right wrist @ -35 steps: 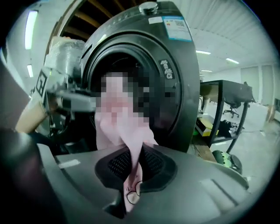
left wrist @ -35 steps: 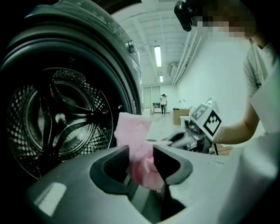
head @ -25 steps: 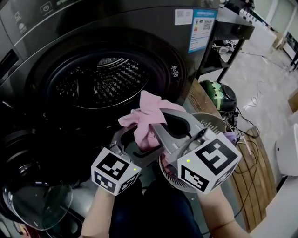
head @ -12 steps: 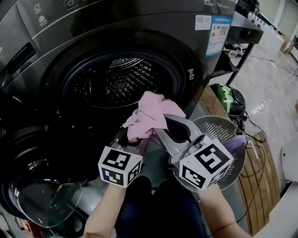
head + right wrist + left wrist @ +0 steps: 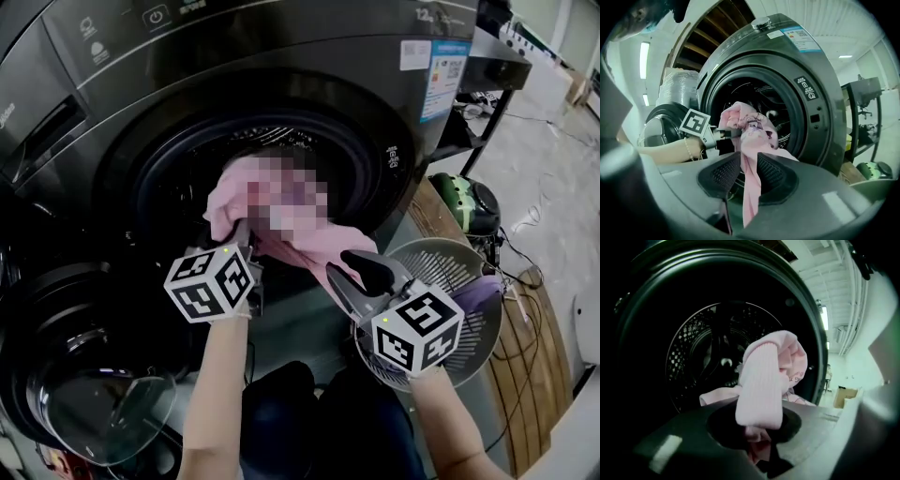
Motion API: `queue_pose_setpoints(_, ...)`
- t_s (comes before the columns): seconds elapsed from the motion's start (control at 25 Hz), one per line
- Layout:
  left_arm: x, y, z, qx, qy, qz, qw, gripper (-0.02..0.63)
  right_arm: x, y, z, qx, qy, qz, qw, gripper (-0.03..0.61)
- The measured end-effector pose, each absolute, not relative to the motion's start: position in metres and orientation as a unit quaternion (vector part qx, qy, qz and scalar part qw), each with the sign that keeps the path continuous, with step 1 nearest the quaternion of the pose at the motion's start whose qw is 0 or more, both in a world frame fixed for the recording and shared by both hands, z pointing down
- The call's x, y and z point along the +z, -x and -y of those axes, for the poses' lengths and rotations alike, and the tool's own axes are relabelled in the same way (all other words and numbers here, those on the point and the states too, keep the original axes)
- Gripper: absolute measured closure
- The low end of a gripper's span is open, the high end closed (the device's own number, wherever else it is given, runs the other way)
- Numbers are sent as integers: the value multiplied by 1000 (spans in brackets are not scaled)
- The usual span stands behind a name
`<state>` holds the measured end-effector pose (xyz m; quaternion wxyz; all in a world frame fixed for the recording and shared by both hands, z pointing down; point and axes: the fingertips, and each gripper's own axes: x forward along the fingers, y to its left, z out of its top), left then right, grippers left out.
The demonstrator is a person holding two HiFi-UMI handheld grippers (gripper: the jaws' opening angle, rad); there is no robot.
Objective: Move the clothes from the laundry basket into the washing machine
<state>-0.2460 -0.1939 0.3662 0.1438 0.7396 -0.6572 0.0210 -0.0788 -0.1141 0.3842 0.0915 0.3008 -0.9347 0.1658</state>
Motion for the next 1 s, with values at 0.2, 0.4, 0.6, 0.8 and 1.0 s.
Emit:
queue_pose_setpoints(0.2,337,284,236,39,-679,726,102,540,389,76,117,177,-315,928,86,466)
queue_pose_setpoints(0.4,358,268,259,71,-679,721,120,418,396,79,113,183,-313,928,90,466)
queue_pose_setpoints(0.6,369,248,254,89,-701,699,115,279,400,72,109,186,-318,925,92,466)
queue_pose_setpoints(0.8,391,193,218,169,-776,601,86,256,406,56,104,199,-328,919,89,466)
queue_pose_setpoints(1.0,443,134,171,326,-815,478,19,193,408,47,94,204,-330,918,87,466)
